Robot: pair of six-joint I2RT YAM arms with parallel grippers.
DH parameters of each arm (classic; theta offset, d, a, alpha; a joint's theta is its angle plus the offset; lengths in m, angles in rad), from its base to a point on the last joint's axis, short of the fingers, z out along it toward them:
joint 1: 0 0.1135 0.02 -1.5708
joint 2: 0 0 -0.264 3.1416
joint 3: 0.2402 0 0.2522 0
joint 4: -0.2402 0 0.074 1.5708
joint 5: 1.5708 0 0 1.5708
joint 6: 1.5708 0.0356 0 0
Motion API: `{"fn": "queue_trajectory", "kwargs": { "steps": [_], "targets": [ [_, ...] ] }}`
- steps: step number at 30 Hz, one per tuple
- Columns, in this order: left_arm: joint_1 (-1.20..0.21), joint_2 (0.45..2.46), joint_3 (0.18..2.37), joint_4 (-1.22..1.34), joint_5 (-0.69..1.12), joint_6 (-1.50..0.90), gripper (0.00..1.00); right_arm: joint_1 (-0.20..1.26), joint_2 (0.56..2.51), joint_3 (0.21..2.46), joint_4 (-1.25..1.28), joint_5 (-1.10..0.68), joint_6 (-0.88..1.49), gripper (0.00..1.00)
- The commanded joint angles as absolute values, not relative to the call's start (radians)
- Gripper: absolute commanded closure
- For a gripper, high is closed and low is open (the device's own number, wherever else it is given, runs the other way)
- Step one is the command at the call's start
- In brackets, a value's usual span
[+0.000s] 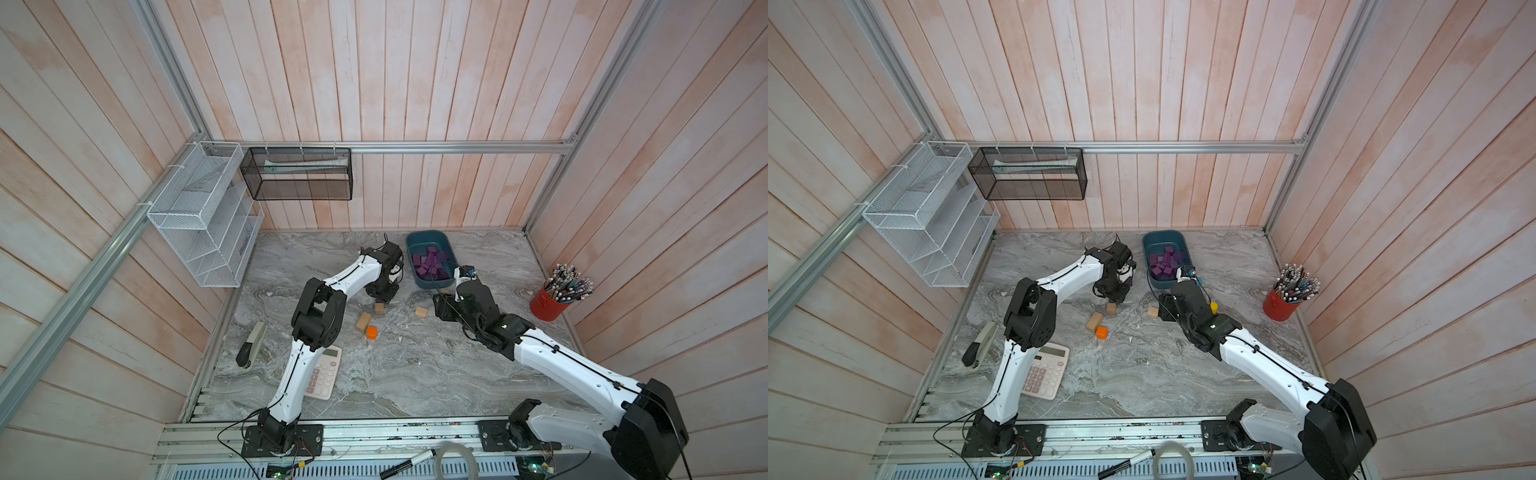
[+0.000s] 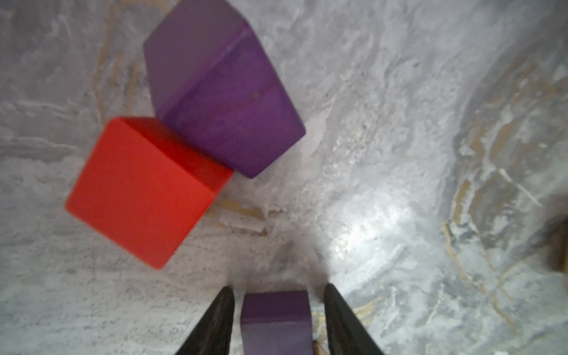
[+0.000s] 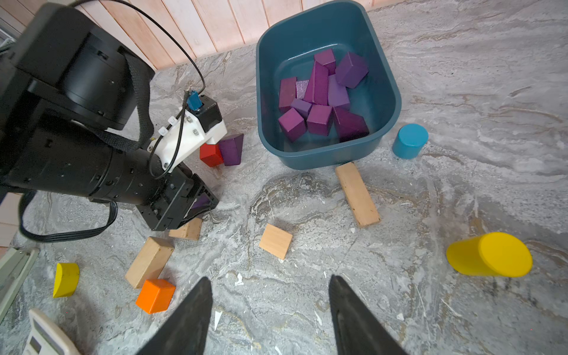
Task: Pick purple bricks into the storage bin
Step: Pick up the building block from the center of the board.
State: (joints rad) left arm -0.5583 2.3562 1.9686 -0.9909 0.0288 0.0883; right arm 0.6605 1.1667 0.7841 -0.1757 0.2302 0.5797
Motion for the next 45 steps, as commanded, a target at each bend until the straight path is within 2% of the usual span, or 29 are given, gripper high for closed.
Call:
{"fn": "queue_trajectory", "kwargs": {
  "steps": [1, 6, 23, 41, 45],
  "targets": [
    [-0.550, 2.371, 1.919, -1.052, 0.045, 0.071, 0.50, 0.666, 1.170, 0.790, -0.169, 0.229, 0.591, 0.38],
    [-0.550, 2.355, 1.888, -1.022, 0.044, 0.072, 0.55, 0.666, 1.173, 0.788, -0.165, 0.227, 0.592, 0.38],
    [-0.548, 2.375, 2.000, -0.960, 0.070, 0.063, 0.73, 0.667, 1.166, 0.791, -0.174, 0.236, 0.589, 0.38],
    [-0.549, 2.169, 2.023, -0.848, 0.118, -0.015, 0.73, 0.664, 1.136, 0.789, -0.176, 0.288, 0.587, 0.38],
    [-0.562, 2.108, 1.993, -0.774, 0.175, -0.010, 0.73, 0.655, 1.124, 0.787, -0.180, 0.297, 0.586, 0.38]
  ]
}}
